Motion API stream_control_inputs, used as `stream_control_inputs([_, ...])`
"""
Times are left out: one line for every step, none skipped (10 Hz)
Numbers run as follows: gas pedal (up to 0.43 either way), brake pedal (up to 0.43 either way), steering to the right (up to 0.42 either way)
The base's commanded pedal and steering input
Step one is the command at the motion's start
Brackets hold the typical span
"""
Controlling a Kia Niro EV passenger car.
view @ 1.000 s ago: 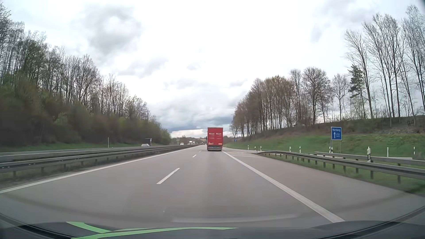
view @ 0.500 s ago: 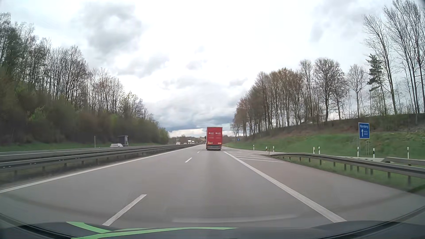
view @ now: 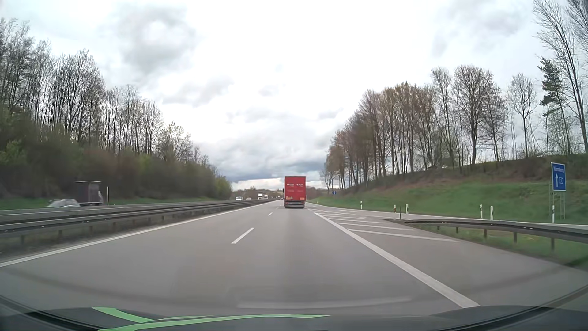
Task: Follow the waypoints while adhering to traffic rules and regulations
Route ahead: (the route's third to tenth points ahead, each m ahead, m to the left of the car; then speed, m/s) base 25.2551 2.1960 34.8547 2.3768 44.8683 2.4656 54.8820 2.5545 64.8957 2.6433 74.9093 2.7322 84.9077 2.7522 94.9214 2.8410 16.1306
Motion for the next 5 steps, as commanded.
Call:
stream_control_inputs([0.157, 0.0, -0.002])
stream_control_inputs([0.157, 0.0, -0.002])
stream_control_inputs([0.157, 0.0, -0.001])
stream_control_inputs([0.157, 0.0, -0.001])
stream_control_inputs([0.157, 0.0, -0.001])
